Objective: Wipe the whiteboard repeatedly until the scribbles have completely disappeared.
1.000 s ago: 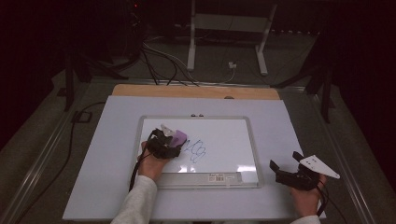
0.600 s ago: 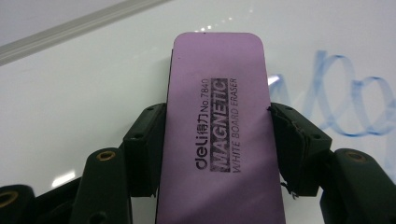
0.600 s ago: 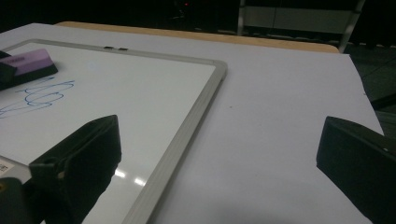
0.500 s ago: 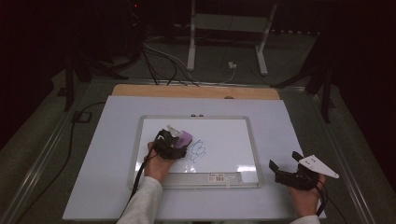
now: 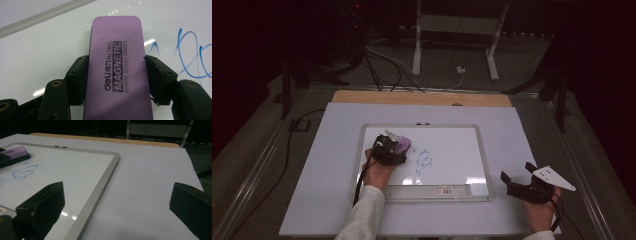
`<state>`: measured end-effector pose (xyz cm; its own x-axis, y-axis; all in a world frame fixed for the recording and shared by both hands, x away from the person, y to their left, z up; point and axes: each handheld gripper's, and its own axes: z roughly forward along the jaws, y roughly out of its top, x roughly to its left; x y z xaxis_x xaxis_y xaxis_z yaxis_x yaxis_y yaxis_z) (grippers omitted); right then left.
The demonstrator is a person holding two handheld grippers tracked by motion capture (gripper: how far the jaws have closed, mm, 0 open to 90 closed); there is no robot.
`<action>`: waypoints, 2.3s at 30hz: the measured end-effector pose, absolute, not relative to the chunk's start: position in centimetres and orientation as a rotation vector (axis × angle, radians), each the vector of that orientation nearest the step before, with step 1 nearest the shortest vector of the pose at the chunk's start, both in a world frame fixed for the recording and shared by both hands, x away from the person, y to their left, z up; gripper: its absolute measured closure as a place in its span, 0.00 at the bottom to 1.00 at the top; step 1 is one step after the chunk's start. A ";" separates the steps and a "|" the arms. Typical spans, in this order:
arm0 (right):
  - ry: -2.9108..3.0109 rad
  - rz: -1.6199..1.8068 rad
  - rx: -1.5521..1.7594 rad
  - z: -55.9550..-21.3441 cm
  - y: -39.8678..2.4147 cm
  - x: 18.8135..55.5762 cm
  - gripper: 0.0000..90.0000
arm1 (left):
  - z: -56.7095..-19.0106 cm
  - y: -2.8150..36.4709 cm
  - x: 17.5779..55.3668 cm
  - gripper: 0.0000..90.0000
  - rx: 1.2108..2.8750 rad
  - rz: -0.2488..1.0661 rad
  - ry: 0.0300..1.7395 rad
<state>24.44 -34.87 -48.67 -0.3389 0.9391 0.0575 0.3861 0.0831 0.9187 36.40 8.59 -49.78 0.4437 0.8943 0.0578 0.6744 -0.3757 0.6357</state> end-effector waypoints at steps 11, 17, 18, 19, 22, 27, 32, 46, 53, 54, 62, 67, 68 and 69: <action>1.779 1.242 1.318 -48.6 -34.9 24.6 0.00 | -49.7 5.7 35.5 0.46 2.255 0.483 1.138; 1.774 1.239 1.316 -48.6 -35.0 24.5 0.00 | -49.6 6.7 36.8 0.46 2.235 0.544 1.238; 1.769 1.241 1.318 -48.5 -35.1 24.4 0.00 | -49.6 6.9 37.1 0.46 2.230 0.559 1.259; 1.765 1.246 1.318 -48.5 -35.1 24.4 0.00 | -49.6 7.2 37.3 0.46 2.217 0.561 1.282; 1.767 1.239 1.315 -48.5 -35.3 24.5 0.00 | -49.6 7.4 37.7 0.46 2.207 0.540 1.299; 1.767 1.243 1.318 -48.6 -35.1 24.5 0.00 | -49.6 6.9 37.5 0.46 2.230 0.490 1.237; 1.775 1.241 1.323 -48.7 -35.0 24.5 0.00 | -49.4 5.2 35.9 0.46 2.326 0.418 1.048; 1.768 1.243 1.322 -48.6 -35.3 24.4 0.00 | -49.7 7.2 38.0 0.46 2.214 0.518 1.275; 1.773 1.239 1.317 -48.6 -35.1 24.5 0.00 | -49.5 5.6 36.8 0.46 2.277 0.453 1.147; 1.773 1.241 1.318 -48.6 -35.1 24.5 0.00 | -49.5 5.3 36.5 0.46 2.287 0.440 1.120; 1.769 1.242 1.319 -48.6 -35.1 24.4 0.00 | -49.5 3.9 35.7 0.46 2.324 0.414 1.001; 1.765 1.243 1.321 -48.6 -35.2 24.4 0.00 | -49.6 4.8 37.3 0.46 2.270 0.463 1.136; 1.765 1.243 1.321 -48.6 -35.3 24.4 0.00 | -49.6 4.9 37.6 0.46 2.266 0.468 1.153; 1.764 1.244 1.321 -48.6 -35.3 24.4 0.00 | -49.6 5.0 37.8 0.46 2.258 0.474 1.170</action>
<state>24.38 -35.28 -48.58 -0.3237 0.9438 0.0671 0.3800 0.0648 0.9227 37.78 5.01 -49.64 0.5595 0.8268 0.0578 0.6338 -0.4718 0.6130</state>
